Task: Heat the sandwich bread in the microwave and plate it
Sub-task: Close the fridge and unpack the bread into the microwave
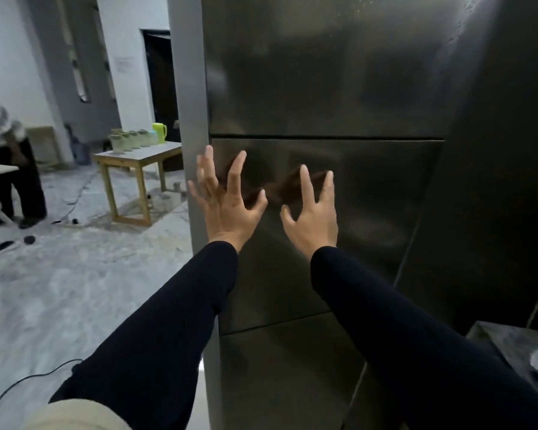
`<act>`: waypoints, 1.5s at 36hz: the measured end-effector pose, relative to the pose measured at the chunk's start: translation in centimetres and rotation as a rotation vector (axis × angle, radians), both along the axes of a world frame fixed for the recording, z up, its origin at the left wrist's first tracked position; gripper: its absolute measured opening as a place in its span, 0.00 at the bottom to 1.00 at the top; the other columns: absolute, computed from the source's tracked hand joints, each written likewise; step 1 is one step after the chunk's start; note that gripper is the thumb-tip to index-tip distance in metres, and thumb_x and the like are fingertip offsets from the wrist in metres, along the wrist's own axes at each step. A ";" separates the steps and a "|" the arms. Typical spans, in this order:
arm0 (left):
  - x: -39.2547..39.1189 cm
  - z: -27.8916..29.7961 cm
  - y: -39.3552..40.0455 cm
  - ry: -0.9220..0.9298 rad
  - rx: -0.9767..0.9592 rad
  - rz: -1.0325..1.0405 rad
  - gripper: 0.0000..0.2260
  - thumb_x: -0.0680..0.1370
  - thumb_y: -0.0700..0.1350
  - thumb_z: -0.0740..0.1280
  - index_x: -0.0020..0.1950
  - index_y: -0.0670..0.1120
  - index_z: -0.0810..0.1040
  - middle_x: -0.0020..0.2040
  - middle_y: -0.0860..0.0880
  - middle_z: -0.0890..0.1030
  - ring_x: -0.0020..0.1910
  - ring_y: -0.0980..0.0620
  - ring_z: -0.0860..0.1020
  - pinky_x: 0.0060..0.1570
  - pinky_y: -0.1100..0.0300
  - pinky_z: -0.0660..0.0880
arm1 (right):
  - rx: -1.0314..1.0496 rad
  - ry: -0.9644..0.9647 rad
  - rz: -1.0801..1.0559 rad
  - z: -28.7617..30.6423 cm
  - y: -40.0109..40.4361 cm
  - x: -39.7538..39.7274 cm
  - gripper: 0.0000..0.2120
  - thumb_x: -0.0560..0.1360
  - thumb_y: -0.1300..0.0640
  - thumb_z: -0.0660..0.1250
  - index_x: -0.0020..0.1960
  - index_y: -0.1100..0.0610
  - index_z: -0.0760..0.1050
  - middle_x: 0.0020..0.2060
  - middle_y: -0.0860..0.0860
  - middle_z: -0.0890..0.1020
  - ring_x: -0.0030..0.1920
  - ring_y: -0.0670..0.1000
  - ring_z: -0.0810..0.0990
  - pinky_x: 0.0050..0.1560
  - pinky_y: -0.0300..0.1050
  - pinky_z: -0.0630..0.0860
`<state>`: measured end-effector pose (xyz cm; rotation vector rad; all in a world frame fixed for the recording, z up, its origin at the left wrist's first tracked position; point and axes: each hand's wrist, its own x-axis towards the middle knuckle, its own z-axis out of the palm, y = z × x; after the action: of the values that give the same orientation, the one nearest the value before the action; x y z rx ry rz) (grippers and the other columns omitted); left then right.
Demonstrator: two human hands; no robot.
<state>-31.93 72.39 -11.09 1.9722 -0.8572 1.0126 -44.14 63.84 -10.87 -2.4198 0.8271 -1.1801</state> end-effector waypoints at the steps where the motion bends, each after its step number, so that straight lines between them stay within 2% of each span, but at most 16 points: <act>1: 0.7 0.0 -0.1 -0.023 -0.013 -0.016 0.32 0.72 0.61 0.64 0.72 0.57 0.55 0.75 0.45 0.46 0.76 0.41 0.52 0.70 0.35 0.57 | -0.007 -0.009 -0.025 -0.2 0.0 0.7 0.38 0.77 0.46 0.64 0.77 0.40 0.43 0.78 0.56 0.38 0.78 0.58 0.43 0.74 0.56 0.62; 3: 1.7 0.1 -0.3 -0.058 -0.054 -0.062 0.32 0.72 0.62 0.64 0.72 0.57 0.57 0.75 0.40 0.49 0.75 0.41 0.56 0.68 0.40 0.66 | -0.008 -0.023 -0.064 -0.4 -0.1 2.0 0.39 0.77 0.45 0.62 0.77 0.39 0.39 0.77 0.56 0.35 0.78 0.58 0.38 0.75 0.57 0.58; 5: 2.8 0.3 -0.5 -0.078 -0.102 -0.122 0.31 0.72 0.61 0.65 0.71 0.56 0.58 0.75 0.36 0.54 0.73 0.42 0.59 0.66 0.49 0.70 | -0.008 -0.053 -0.098 -0.5 -0.3 3.3 0.39 0.78 0.47 0.61 0.76 0.38 0.36 0.76 0.56 0.33 0.77 0.58 0.35 0.75 0.59 0.58; 7: 4.0 0.4 -0.8 -0.078 -0.117 -0.173 0.30 0.72 0.61 0.66 0.71 0.56 0.59 0.75 0.35 0.57 0.72 0.43 0.59 0.63 0.58 0.67 | -0.021 -0.073 -0.138 -0.5 -0.7 4.4 0.38 0.78 0.49 0.60 0.76 0.38 0.35 0.76 0.57 0.33 0.77 0.58 0.34 0.75 0.59 0.57; 9: 5.3 0.5 -1.1 -0.081 -0.121 -0.227 0.30 0.73 0.61 0.66 0.71 0.56 0.58 0.74 0.34 0.59 0.72 0.42 0.60 0.62 0.61 0.65 | -0.032 -0.080 -0.176 -0.6 -0.9 5.5 0.38 0.78 0.50 0.59 0.76 0.38 0.37 0.76 0.57 0.34 0.77 0.58 0.34 0.75 0.59 0.56; 13: 7.3 0.8 -1.6 0.070 -0.129 -0.383 0.35 0.72 0.59 0.69 0.72 0.59 0.50 0.74 0.36 0.58 0.71 0.40 0.65 0.65 0.56 0.69 | -0.038 -0.062 -0.221 -0.4 -1.4 7.2 0.36 0.79 0.50 0.59 0.77 0.38 0.39 0.77 0.57 0.34 0.77 0.58 0.35 0.76 0.57 0.53; 16: 8.4 1.3 -2.2 0.217 -0.160 -0.462 0.43 0.71 0.56 0.73 0.74 0.59 0.45 0.71 0.39 0.63 0.64 0.44 0.72 0.62 0.51 0.75 | -0.056 -0.017 -0.266 -0.4 -2.0 8.3 0.36 0.79 0.48 0.59 0.77 0.38 0.40 0.77 0.57 0.35 0.77 0.59 0.36 0.75 0.56 0.52; 20: 9.8 2.0 -3.8 0.397 -0.193 -0.521 0.47 0.72 0.50 0.74 0.77 0.58 0.42 0.67 0.42 0.65 0.63 0.48 0.71 0.63 0.54 0.71 | -0.071 0.051 -0.317 -0.3 -3.0 10.0 0.36 0.79 0.47 0.60 0.77 0.38 0.38 0.77 0.57 0.35 0.77 0.59 0.36 0.76 0.57 0.51; 24: 12.3 2.4 -6.0 0.511 -0.212 -0.628 0.47 0.73 0.45 0.73 0.76 0.62 0.41 0.68 0.43 0.63 0.68 0.47 0.68 0.67 0.53 0.66 | -0.080 0.122 -0.353 -0.3 -4.3 12.0 0.38 0.79 0.47 0.62 0.77 0.38 0.38 0.76 0.58 0.33 0.77 0.60 0.35 0.76 0.59 0.46; 30: 16.5 3.0 -10.0 0.571 -0.176 -0.674 0.47 0.73 0.45 0.73 0.76 0.63 0.42 0.66 0.43 0.65 0.66 0.44 0.69 0.65 0.48 0.68 | -0.203 0.277 -0.433 -0.7 -8.0 14.7 0.38 0.79 0.43 0.59 0.77 0.43 0.35 0.74 0.63 0.31 0.73 0.60 0.27 0.74 0.60 0.38; 34: 19.2 3.4 -12.9 0.570 -0.137 -0.700 0.47 0.72 0.43 0.74 0.77 0.61 0.43 0.65 0.42 0.67 0.65 0.44 0.70 0.64 0.50 0.68 | -0.268 0.282 -0.438 -0.8 -11.2 16.6 0.37 0.78 0.43 0.58 0.78 0.44 0.39 0.75 0.63 0.32 0.72 0.60 0.25 0.72 0.61 0.33; 36: 20.7 3.7 -14.6 0.575 -0.102 -0.738 0.48 0.72 0.41 0.74 0.77 0.60 0.43 0.68 0.42 0.68 0.69 0.44 0.68 0.67 0.50 0.66 | -0.305 0.264 -0.481 -0.9 -13.1 17.9 0.38 0.76 0.43 0.60 0.78 0.44 0.42 0.76 0.64 0.37 0.74 0.61 0.29 0.71 0.62 0.34; 39: 23.1 4.3 -17.1 0.539 0.004 -0.744 0.49 0.72 0.40 0.74 0.77 0.60 0.41 0.73 0.43 0.66 0.71 0.43 0.67 0.68 0.49 0.66 | -0.346 0.220 -0.570 -1.1 -15.5 19.9 0.40 0.72 0.43 0.64 0.78 0.46 0.49 0.76 0.65 0.46 0.76 0.64 0.41 0.71 0.66 0.41; 44: 25.8 4.7 -21.8 0.564 0.124 -0.740 0.49 0.74 0.34 0.70 0.76 0.62 0.37 0.71 0.41 0.69 0.69 0.42 0.71 0.67 0.47 0.68 | -0.387 0.254 -0.661 -1.5 -18.9 21.9 0.42 0.70 0.43 0.68 0.78 0.48 0.52 0.76 0.63 0.50 0.75 0.65 0.46 0.71 0.67 0.44; 49: 27.3 4.9 -26.4 0.560 0.171 -0.785 0.49 0.75 0.35 0.69 0.76 0.61 0.35 0.74 0.41 0.65 0.71 0.42 0.68 0.69 0.45 0.66 | -0.482 0.383 -0.680 -1.6 -22.2 21.9 0.44 0.72 0.41 0.65 0.79 0.48 0.44 0.77 0.59 0.41 0.76 0.62 0.39 0.70 0.66 0.39; 54: 28.8 4.6 -31.5 0.589 0.170 -0.881 0.50 0.74 0.34 0.69 0.74 0.65 0.35 0.73 0.42 0.66 0.68 0.42 0.71 0.65 0.42 0.71 | -0.457 0.431 -0.668 -1.0 -24.7 22.5 0.42 0.75 0.45 0.65 0.79 0.50 0.43 0.74 0.55 0.34 0.74 0.56 0.30 0.68 0.62 0.31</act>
<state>-3.09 40.86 -6.45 1.5890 -1.2910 -0.1439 -21.67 39.10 -11.82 -2.9340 1.7712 -1.1555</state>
